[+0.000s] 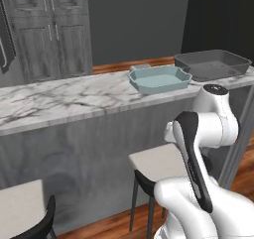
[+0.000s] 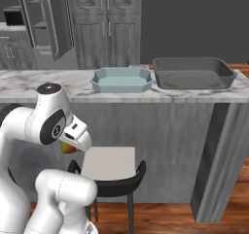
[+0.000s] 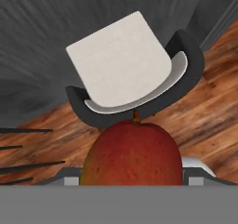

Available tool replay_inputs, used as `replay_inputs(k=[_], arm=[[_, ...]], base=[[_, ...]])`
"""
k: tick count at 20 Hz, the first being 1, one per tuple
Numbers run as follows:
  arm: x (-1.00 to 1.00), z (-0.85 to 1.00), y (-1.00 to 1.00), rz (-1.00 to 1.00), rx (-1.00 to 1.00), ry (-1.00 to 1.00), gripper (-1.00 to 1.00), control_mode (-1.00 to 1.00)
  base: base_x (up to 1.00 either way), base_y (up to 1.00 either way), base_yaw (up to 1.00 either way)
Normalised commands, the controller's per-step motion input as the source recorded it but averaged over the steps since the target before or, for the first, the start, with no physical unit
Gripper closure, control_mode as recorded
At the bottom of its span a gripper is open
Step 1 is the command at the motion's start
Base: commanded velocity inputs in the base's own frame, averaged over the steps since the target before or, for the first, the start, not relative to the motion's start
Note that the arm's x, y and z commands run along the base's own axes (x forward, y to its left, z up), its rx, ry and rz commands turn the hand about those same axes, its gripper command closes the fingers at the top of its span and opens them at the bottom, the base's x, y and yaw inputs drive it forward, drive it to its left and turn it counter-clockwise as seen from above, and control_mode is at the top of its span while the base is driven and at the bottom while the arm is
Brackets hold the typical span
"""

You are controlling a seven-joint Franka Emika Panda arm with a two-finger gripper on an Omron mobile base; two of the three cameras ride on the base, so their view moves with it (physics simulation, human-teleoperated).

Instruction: Place the cold items (mango and lime) from the fridge in one tupperware on the dining counter. Place the warm items (hot dog and kebab skewer) in the stove area in another tupperware.

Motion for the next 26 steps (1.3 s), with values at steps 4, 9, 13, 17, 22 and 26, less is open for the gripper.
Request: replay_inputs(k=[4,9,13,17,22,26], arm=[[0.14,0.12,0.0,0.0,0.0,0.01,1.0,-1.0],[0.51,0.77,0.18,0.0,-0.15,0.12,1.0,-1.0],[0.9,0.98,0.07,0.0,-0.18,0.21,1.0,-1.0],[1.0,0.89,0.0,-0.01,-0.01,0.12,1.0,-1.0],[1.0,0.33,-0.08,0.0,0.08,0.23,1.0,-1.0],[1.0,0.1,0.0,0.02,0.14,0.09,1.0,-1.0]], base=[[0.04,0.0,0.0],[0.0,0.0,0.0],[0.0,0.0,0.0],[0.0,0.0,0.0],[0.0,0.0,0.0],[0.0,0.0,0.0]])
